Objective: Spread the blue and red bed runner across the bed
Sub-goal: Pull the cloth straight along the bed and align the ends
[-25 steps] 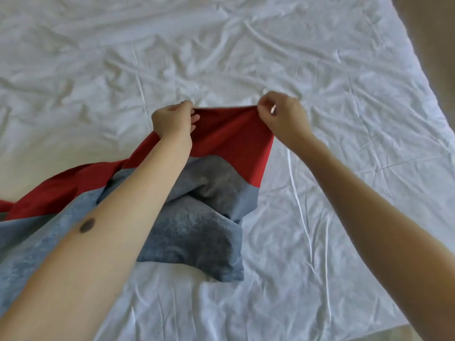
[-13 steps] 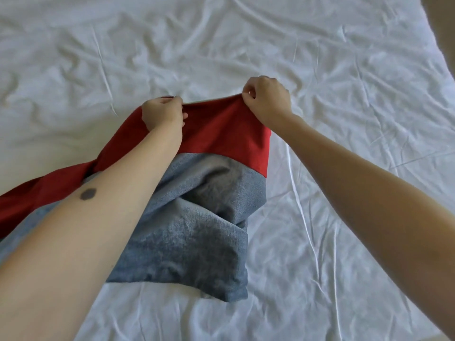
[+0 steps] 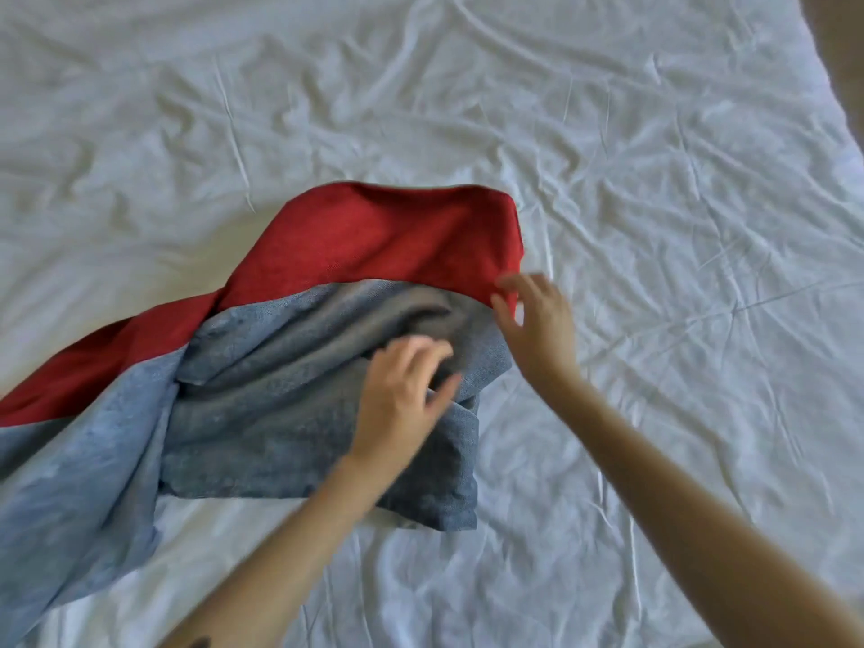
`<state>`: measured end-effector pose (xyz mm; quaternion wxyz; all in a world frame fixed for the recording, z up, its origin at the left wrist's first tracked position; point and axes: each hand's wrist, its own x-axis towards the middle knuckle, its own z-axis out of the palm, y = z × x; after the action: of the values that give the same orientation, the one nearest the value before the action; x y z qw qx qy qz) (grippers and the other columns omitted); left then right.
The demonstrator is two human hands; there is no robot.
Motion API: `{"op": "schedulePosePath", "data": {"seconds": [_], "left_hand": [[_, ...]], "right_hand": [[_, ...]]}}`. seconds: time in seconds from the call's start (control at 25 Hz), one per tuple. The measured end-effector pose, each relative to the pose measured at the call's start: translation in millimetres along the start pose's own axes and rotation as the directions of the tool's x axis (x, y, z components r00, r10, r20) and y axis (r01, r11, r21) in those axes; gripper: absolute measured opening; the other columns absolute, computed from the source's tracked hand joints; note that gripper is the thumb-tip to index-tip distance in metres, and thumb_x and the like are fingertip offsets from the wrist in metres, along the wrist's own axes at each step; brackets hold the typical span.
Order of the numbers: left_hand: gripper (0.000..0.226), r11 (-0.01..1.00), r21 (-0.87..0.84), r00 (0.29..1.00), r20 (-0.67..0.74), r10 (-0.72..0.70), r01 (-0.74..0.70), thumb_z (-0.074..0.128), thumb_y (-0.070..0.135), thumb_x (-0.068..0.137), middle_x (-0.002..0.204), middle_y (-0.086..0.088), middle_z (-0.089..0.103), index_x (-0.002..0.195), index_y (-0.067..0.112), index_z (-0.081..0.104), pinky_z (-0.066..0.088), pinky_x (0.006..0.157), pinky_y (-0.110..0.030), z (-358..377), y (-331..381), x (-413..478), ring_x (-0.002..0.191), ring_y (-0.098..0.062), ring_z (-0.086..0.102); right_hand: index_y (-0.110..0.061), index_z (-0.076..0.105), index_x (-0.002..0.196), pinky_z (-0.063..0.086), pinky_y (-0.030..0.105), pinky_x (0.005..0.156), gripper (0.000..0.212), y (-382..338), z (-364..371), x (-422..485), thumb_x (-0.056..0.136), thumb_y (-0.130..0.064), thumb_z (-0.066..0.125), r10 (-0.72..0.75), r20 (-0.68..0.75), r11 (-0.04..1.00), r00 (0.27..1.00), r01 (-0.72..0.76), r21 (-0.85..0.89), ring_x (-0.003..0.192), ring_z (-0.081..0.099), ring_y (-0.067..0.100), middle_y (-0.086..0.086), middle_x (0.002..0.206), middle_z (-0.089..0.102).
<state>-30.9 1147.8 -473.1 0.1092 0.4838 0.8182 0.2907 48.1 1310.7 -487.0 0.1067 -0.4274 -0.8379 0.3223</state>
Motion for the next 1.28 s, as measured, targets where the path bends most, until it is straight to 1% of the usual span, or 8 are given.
{"op": "schedulePosePath", "data": {"seconds": [0.2, 0.36, 0.52, 0.72, 0.84, 0.96, 1.12, 1.28], "left_hand": [[0.041, 0.972, 0.221, 0.972, 0.199, -0.121, 0.076, 0.072, 0.049, 0.066, 0.088, -0.002, 0.067, 0.088, 0.014, 0.066, 0.049, 0.062, -0.032, 26, 34, -106, 0.077, -0.021, 0.063], [0.026, 0.928, 0.232, 0.939, 0.116, -0.324, 0.292, 0.083, 0.024, 0.059, 0.068, -0.003, 0.063, 0.072, 0.012, 0.064, 0.047, 0.052, -0.033, 28, 44, -123, 0.059, -0.022, 0.06], [0.016, 0.907, 0.072, 0.904, 0.073, -0.421, 0.416, 0.077, 0.008, 0.07, 0.058, -0.004, 0.057, 0.065, 0.011, 0.061, 0.044, 0.051, -0.03, 21, 58, -120, 0.049, -0.022, 0.053], [0.014, 0.879, -0.174, 0.895, 0.1, -0.434, 0.445, 0.072, 0.011, 0.074, 0.059, -0.002, 0.056, 0.065, 0.013, 0.062, 0.041, 0.052, -0.027, 22, 102, -117, 0.051, -0.018, 0.051], [0.014, 0.824, -0.369, 0.899, 0.088, -0.429, 0.429, 0.07, 0.019, 0.072, 0.058, 0.005, 0.053, 0.063, 0.018, 0.06, 0.034, 0.053, -0.013, 33, 143, -93, 0.056, -0.008, 0.048], [0.012, 0.761, -0.462, 0.888, 0.185, -0.421, 0.456, 0.068, 0.028, 0.072, 0.059, 0.005, 0.06, 0.067, 0.019, 0.064, 0.036, 0.053, -0.012, 54, 185, -67, 0.059, -0.006, 0.053], [0.011, 0.736, -0.387, 0.827, 0.351, -0.439, 0.555, 0.068, 0.029, 0.075, 0.071, 0.001, 0.071, 0.074, 0.018, 0.069, 0.035, 0.054, -0.011, 90, 221, -57, 0.062, -0.007, 0.057], [0.019, 0.736, -0.26, 0.754, 0.444, -0.483, 0.625, 0.064, 0.031, 0.08, 0.076, -0.003, 0.071, 0.077, 0.012, 0.067, 0.04, 0.06, -0.021, 116, 216, -70, 0.067, -0.012, 0.059]], "right_hand": [[-0.009, 0.063, 0.096, 0.051, 0.038, 0.077, 0.024, 23, 13, -90, 0.09, -0.031, 0.055, 0.495, 0.239, 0.826, 0.836, -0.538, 0.17, 0.082, 0.064, 0.023, 0.006, 0.089, 0.068], [-0.003, 0.068, 0.088, 0.052, 0.033, 0.069, 0.028, 18, 20, -79, 0.091, -0.028, 0.056, 0.546, 0.383, 0.651, 0.745, -0.665, 0.365, 0.069, 0.064, 0.019, 0.012, 0.085, 0.071], [0.009, 0.065, 0.081, 0.044, 0.029, 0.06, 0.025, 2, 6, -53, 0.086, -0.014, 0.058, 0.55, 0.297, 0.583, 0.781, -0.613, 0.532, 0.057, 0.053, 0.013, 0.01, 0.071, 0.062], [-0.004, 0.064, 0.072, 0.04, 0.027, 0.06, 0.017, -11, -67, 6, 0.083, -0.014, 0.057, 0.481, 0.026, 0.713, 0.877, -0.407, 0.571, 0.062, 0.048, 0.018, 0.009, 0.063, 0.054], [-0.012, 0.062, 0.073, 0.037, 0.015, 0.048, 0.014, -16, -106, 31, 0.083, -0.019, 0.055, 0.353, -0.094, 0.852, 0.931, -0.279, 0.442, 0.055, 0.048, 0.007, -0.007, 0.057, 0.052], [-0.014, 0.064, 0.075, 0.04, 0.023, 0.052, 0.012, -15, -132, 43, 0.08, -0.019, 0.054, 0.266, -0.208, 0.938, 0.941, -0.204, 0.28, 0.06, 0.052, 0.012, -0.004, 0.062, 0.058], [-0.006, 0.065, 0.08, 0.053, 0.041, 0.071, 0.018, 15, -134, 41, 0.078, -0.013, 0.049, 0.196, -0.149, 0.968, 0.969, -0.215, -0.128, 0.075, 0.061, 0.036, 0.017, 0.08, 0.069], [-0.004, 0.063, 0.076, 0.045, 0.037, 0.068, 0.015, 58, -113, 24, 0.079, -0.01, 0.05, 0.186, -0.056, 0.959, 0.981, -0.194, -0.208, 0.074, 0.059, 0.034, 0.015, 0.076, 0.067]]}}
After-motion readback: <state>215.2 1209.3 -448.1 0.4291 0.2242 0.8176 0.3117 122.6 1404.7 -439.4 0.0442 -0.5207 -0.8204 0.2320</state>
